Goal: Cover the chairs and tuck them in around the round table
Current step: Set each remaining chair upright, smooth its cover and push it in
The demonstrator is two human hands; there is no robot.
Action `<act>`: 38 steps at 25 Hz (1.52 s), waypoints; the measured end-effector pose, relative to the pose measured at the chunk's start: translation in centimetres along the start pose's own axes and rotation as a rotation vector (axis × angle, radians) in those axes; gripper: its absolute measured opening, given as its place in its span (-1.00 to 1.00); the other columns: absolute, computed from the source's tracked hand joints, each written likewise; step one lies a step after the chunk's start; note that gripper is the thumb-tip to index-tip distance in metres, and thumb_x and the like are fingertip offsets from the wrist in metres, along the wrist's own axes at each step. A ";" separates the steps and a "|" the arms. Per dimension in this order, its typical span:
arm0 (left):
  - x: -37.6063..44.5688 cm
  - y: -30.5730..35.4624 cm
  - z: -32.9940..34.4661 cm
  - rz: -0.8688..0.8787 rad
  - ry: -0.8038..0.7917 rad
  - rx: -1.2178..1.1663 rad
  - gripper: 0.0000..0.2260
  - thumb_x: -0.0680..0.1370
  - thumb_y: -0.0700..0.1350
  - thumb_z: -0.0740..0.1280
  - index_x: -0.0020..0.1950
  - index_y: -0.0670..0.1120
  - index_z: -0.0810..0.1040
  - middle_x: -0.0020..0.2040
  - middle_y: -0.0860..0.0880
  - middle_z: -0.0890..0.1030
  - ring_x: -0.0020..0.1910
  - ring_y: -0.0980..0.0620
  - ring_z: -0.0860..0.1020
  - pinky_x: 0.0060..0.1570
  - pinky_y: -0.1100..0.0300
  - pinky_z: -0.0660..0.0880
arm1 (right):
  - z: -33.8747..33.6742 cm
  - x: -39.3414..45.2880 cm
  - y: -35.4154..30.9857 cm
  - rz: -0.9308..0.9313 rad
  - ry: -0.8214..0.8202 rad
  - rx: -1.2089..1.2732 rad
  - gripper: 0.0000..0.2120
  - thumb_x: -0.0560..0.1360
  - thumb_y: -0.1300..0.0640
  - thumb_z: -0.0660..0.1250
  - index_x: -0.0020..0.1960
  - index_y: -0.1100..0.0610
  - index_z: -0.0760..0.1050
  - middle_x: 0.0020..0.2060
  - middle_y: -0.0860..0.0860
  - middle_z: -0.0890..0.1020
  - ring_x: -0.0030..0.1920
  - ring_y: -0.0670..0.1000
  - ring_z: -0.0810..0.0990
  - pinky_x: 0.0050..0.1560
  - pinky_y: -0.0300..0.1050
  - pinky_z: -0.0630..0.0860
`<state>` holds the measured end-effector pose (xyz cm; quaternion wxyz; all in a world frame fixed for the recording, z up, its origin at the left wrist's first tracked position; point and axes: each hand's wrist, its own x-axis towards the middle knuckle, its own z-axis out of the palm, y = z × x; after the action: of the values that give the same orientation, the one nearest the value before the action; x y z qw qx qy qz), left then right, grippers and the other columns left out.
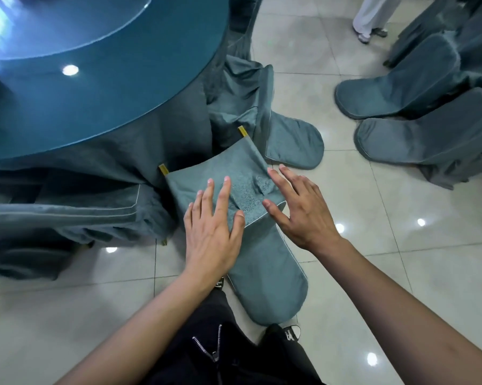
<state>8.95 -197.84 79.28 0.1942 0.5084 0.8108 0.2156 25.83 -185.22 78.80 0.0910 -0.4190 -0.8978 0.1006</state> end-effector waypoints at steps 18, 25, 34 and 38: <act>-19.6 12.5 15.9 -0.537 0.285 0.120 -0.43 0.65 0.11 0.12 0.63 0.12 0.00 0.63 -0.08 0.10 0.58 -0.12 0.11 0.53 -0.11 0.09 | 1.3 -11.0 13.3 -0.549 -0.137 0.063 -0.43 0.62 -0.20 0.12 0.58 -0.02 0.21 0.51 0.08 0.32 0.40 0.14 0.38 0.44 0.09 0.29; -25.4 12.4 21.8 -0.612 0.212 0.197 -0.44 0.62 0.15 -0.02 0.63 0.11 0.01 0.63 -0.07 0.10 0.59 -0.12 0.09 0.56 -0.10 0.03 | 5.3 -16.2 16.1 -0.492 -0.175 0.142 -0.44 0.63 -0.09 0.21 0.58 0.00 0.20 0.51 0.08 0.31 0.42 0.12 0.37 0.43 0.12 0.30; -26.3 6.7 39.1 -0.651 0.001 0.165 -0.44 0.62 0.12 -0.03 0.63 0.07 0.09 0.62 -0.10 0.15 0.59 -0.14 0.12 0.56 -0.11 0.05 | 19.3 -23.5 25.4 -0.242 -0.335 0.109 -0.34 0.55 0.11 0.32 0.59 0.02 0.16 0.50 0.13 0.31 0.46 0.15 0.32 0.42 0.10 0.31; -25.0 5.0 47.7 -0.683 -0.065 0.169 -0.44 0.59 0.09 -0.02 0.60 0.03 0.20 0.59 -0.12 0.24 0.57 -0.16 0.20 0.54 -0.11 0.11 | 27.3 -26.3 31.2 -0.218 -0.490 0.071 -0.34 0.56 0.09 0.31 0.60 0.02 0.16 0.52 0.15 0.29 0.45 0.18 0.34 0.45 0.09 0.28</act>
<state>48.37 -211.33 44.73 0.2383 0.2289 0.9423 0.0541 58.54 -188.73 42.40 -0.1042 -0.2797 -0.9287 0.2199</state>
